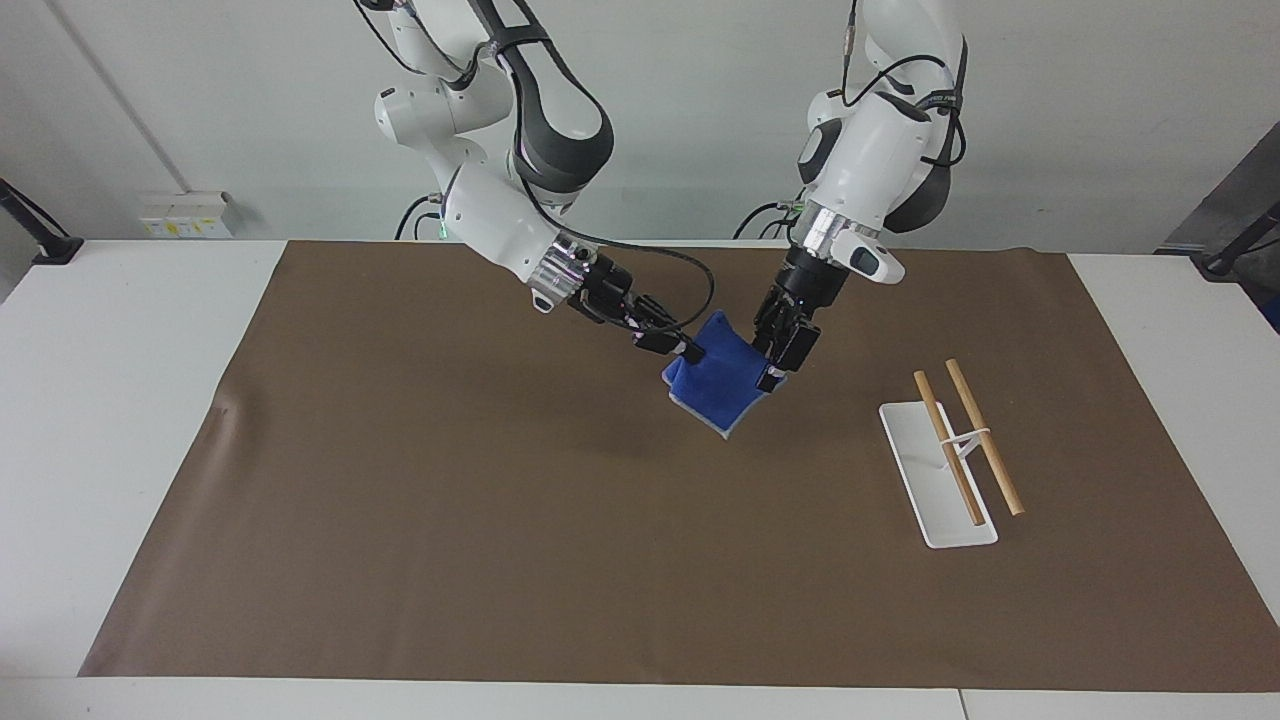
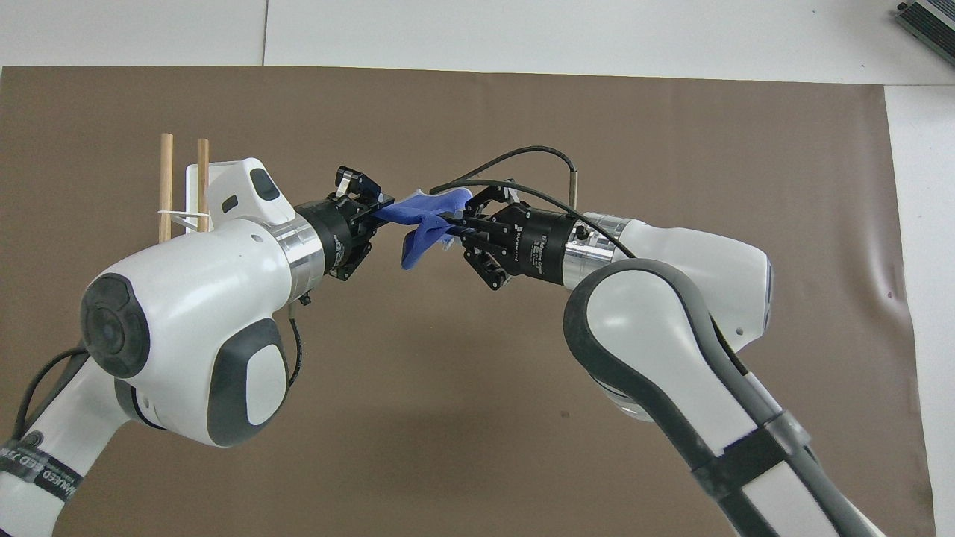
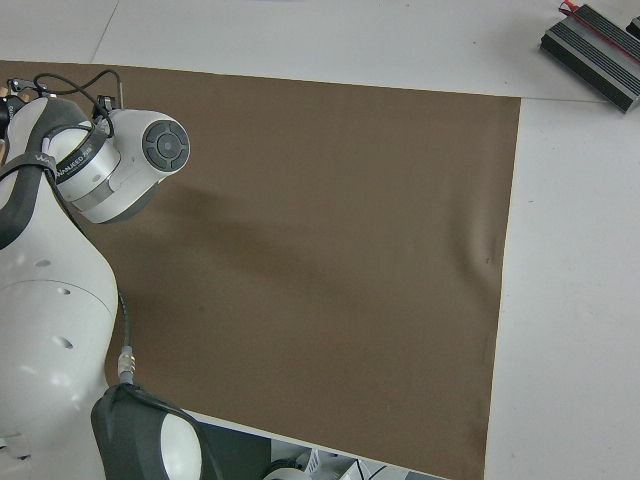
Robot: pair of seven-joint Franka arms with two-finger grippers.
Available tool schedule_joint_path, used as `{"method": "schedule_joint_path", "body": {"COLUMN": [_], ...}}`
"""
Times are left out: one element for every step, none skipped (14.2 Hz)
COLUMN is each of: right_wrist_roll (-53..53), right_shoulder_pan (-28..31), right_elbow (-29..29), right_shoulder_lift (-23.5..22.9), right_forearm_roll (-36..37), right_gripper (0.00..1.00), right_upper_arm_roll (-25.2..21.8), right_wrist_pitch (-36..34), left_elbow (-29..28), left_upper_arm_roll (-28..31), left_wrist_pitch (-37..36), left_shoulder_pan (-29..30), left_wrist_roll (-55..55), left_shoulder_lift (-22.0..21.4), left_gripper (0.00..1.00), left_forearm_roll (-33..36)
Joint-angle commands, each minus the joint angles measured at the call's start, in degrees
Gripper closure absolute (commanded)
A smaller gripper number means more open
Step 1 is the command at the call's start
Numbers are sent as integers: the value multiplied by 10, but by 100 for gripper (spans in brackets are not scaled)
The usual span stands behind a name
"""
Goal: Right arm passes towel to left arm to hang
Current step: 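Grasp the towel with the left gripper from the right gripper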
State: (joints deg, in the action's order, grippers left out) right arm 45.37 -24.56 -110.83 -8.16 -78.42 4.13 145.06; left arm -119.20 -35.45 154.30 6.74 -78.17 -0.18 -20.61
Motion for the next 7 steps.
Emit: {"method": "schedule_joint_path", "body": {"right_wrist_roll": [2, 2, 2, 2, 2, 0, -3], "right_shoulder_pan": [1, 1, 1, 1, 1, 1, 1], "right_elbow": [0, 0, 0, 0, 0, 0, 0], "right_shoulder_lift": [2, 2, 2, 2, 2, 2, 2], "right_forearm_roll": [-15, -15, -15, -15, -14, -15, -11], "right_gripper": [100, 100, 100, 100, 100, 100, 88], "right_upper_arm_roll": [3, 2, 2, 2, 2, 2, 2], "right_wrist_pitch": [5, 5, 5, 4, 4, 4, 6], "left_elbow": [-2, -2, -2, -1, 0, 0, 0], "left_upper_arm_roll": [1, 1, 1, 2, 2, 2, 2], "left_wrist_pitch": [2, 2, 2, 3, 4, 5, 6], "left_shoulder_pan": [0, 0, 1, 1, 1, 2, 2], "left_wrist_roll": [25, 28, 28, 28, 28, 30, 36], "left_shoulder_lift": [2, 2, 2, 3, 3, 3, 3], "left_gripper": [97, 100, 100, 100, 100, 100, 100], "left_forearm_roll": [-8, -8, -8, -8, -8, -8, -8]}}
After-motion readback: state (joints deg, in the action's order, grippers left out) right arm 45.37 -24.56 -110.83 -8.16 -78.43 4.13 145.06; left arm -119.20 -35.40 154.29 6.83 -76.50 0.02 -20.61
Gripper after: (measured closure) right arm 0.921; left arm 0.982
